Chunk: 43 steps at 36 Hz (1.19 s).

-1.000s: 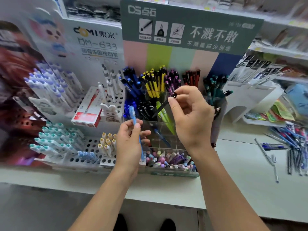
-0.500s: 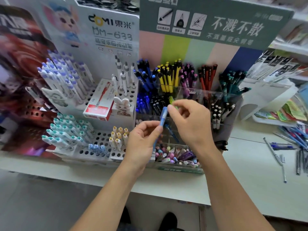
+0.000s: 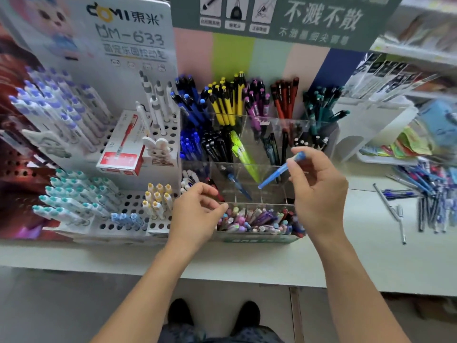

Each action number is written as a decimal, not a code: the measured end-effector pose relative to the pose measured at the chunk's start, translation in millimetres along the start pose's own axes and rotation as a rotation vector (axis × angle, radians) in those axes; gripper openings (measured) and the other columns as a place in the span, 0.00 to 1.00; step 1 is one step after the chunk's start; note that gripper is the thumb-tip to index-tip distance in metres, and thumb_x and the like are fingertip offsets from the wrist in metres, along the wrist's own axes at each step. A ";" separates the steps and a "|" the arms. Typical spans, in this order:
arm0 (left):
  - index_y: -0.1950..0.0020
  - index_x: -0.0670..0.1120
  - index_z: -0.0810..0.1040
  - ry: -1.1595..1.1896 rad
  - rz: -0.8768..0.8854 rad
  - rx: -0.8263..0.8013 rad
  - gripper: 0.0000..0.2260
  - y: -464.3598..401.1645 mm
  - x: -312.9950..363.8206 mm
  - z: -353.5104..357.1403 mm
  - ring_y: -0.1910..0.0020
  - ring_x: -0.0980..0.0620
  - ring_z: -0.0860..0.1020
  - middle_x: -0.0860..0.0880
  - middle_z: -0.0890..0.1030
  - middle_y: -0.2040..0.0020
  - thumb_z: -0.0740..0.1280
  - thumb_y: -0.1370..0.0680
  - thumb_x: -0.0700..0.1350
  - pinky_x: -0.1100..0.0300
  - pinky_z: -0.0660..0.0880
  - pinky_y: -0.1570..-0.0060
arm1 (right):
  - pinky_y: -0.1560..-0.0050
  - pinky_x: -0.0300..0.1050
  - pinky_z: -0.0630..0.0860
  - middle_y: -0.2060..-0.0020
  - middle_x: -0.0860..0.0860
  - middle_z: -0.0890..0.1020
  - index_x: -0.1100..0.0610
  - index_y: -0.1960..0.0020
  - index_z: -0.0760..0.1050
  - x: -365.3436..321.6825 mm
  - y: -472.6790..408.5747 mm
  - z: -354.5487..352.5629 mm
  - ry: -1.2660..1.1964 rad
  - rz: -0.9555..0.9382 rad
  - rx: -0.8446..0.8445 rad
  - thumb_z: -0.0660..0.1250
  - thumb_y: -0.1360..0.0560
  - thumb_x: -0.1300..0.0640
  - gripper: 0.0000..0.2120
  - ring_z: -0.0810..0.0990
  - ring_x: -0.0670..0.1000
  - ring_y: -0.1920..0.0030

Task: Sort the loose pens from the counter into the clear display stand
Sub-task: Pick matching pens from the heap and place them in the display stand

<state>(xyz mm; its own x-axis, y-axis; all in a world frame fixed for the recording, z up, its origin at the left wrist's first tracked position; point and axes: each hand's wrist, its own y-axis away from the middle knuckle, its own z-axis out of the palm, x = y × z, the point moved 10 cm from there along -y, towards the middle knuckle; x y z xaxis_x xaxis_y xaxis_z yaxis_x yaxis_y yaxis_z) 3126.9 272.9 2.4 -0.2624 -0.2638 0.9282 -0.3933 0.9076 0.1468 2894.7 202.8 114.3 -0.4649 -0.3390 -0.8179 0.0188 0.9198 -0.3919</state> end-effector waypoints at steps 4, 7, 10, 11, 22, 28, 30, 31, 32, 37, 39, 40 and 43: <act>0.51 0.52 0.80 0.013 -0.036 -0.063 0.06 1.5 -7.7 18.8 0.65 0.51 0.83 0.52 0.83 0.63 0.75 0.24 0.43 0.49 0.82 0.59 | 0.55 0.33 0.76 0.55 0.47 0.83 0.57 0.39 0.81 -15.4 10.9 3.8 0.028 -0.105 0.023 0.69 0.21 0.63 0.11 0.81 0.43 0.56; 0.49 0.54 0.79 0.028 -0.042 -0.054 0.06 -0.7 -7.1 23.7 0.63 0.48 0.83 0.52 0.84 0.60 0.72 0.22 0.44 0.45 0.83 0.59 | 0.52 0.34 0.75 0.53 0.48 0.84 0.58 0.38 0.81 -17.6 10.3 35.9 0.139 -0.167 -0.192 0.70 0.21 0.64 0.13 0.79 0.42 0.56; 0.49 0.53 0.78 0.008 -0.041 -0.047 0.05 -4.0 -4.0 25.3 0.64 0.47 0.83 0.50 0.83 0.57 0.71 0.21 0.43 0.51 0.81 0.64 | 0.54 0.46 0.78 0.55 0.53 0.86 0.59 0.39 0.81 8.2 11.2 74.8 0.315 -0.147 -0.338 0.69 0.22 0.64 0.12 0.82 0.51 0.57; 0.49 0.53 0.78 -0.007 -0.036 -0.047 0.05 -4.4 -2.6 26.3 0.64 0.48 0.82 0.50 0.83 0.58 0.71 0.21 0.43 0.52 0.81 0.64 | 0.54 0.50 0.79 0.55 0.56 0.86 0.59 0.40 0.81 20.7 13.2 89.9 0.400 -0.135 -0.395 0.69 0.22 0.63 0.11 0.83 0.56 0.55; 0.54 0.48 0.78 -0.105 0.085 -0.145 0.06 -0.5 -0.1 60.2 0.66 0.60 0.81 0.48 0.78 0.67 0.69 0.21 0.37 0.70 0.76 0.67 | 0.50 0.51 0.79 0.56 0.54 0.87 0.59 0.48 0.85 57.8 11.4 98.2 0.335 0.035 -0.395 0.69 0.22 0.58 0.08 0.83 0.54 0.55; 0.57 0.53 0.77 -0.217 0.258 -0.153 0.07 14.0 42.3 117.0 0.63 0.58 0.78 0.55 0.80 0.65 0.71 0.22 0.43 0.69 0.72 0.64 | 0.56 0.44 0.77 0.63 0.46 0.86 0.56 0.55 0.86 63.1 7.5 -6.9 0.253 0.027 -0.230 0.71 0.22 0.55 0.07 0.82 0.46 0.62; 0.57 0.53 0.78 -0.298 0.315 -0.231 0.06 29.2 65.5 154.3 0.62 0.60 0.78 0.57 0.80 0.66 0.71 0.22 0.44 0.70 0.69 0.65 | 0.60 0.43 0.76 0.67 0.46 0.84 0.55 0.59 0.85 84.7 8.7 -58.3 0.238 0.084 -0.138 0.71 0.22 0.54 0.09 0.81 0.46 0.64; 0.56 0.54 0.78 -0.324 0.339 -0.287 0.05 37.5 74.6 178.6 0.63 0.60 0.77 0.58 0.80 0.66 0.71 0.23 0.45 0.70 0.69 0.65 | 0.61 0.44 0.76 0.68 0.46 0.84 0.55 0.61 0.84 103.0 10.1 -85.8 0.222 0.144 -0.089 0.70 0.22 0.53 0.11 0.81 0.47 0.65; 0.56 0.55 0.78 -0.339 0.351 -0.349 0.05 45.3 81.3 205.5 0.64 0.61 0.77 0.58 0.80 0.66 0.71 0.23 0.46 0.68 0.69 0.63 | 0.61 0.45 0.76 0.68 0.46 0.84 0.54 0.62 0.84 125.4 12.2 -113.2 0.204 0.217 -0.040 0.70 0.22 0.53 0.11 0.82 0.47 0.64; 0.47 0.56 0.77 -0.412 0.267 -0.513 0.05 74.3 102.0 348.2 0.61 0.55 0.78 0.59 0.80 0.58 0.69 0.21 0.54 0.57 0.75 0.57 | 0.50 0.44 0.77 0.58 0.46 0.85 0.55 0.50 0.84 266.0 28.7 -238.1 0.290 0.553 0.029 0.69 0.22 0.50 0.10 0.83 0.48 0.54; 0.41 0.54 0.75 -0.454 0.200 -0.538 0.13 81.8 102.5 406.7 0.58 0.53 0.79 0.57 0.80 0.52 0.69 0.21 0.57 0.56 0.74 0.56 | 0.45 0.46 0.77 0.50 0.50 0.84 0.57 0.43 0.82 316.6 34.9 -281.5 0.323 0.639 -0.010 0.70 0.22 0.49 0.13 0.82 0.52 0.47; 0.37 0.53 0.74 -0.465 0.157 -0.549 0.17 85.5 101.9 434.4 0.55 0.52 0.79 0.55 0.81 0.48 0.69 0.22 0.59 0.56 0.74 0.55 | 0.45 0.45 0.76 0.47 0.51 0.84 0.57 0.40 0.81 335.6 36.6 -302.5 0.332 0.660 -0.025 0.70 0.22 0.49 0.15 0.82 0.53 0.46; 0.28 0.52 0.68 -0.433 0.027 -0.561 0.28 90.9 97.1 509.6 0.45 0.47 0.79 0.49 0.77 0.36 0.70 0.23 0.61 0.55 0.74 0.49 | 0.43 0.45 0.73 0.40 0.53 0.81 0.56 0.35 0.78 378.4 31.8 -355.5 0.392 0.673 -0.097 0.70 0.22 0.48 0.19 0.79 0.53 0.41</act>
<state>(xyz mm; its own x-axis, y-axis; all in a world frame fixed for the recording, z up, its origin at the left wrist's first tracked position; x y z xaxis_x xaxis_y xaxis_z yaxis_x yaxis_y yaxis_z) 2616.6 163.4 -68.4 -0.6383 -0.2390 0.7318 0.1009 0.9164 0.3873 2404.7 174.0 -57.9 -0.6597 0.3749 -0.6513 0.3380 0.9221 0.1885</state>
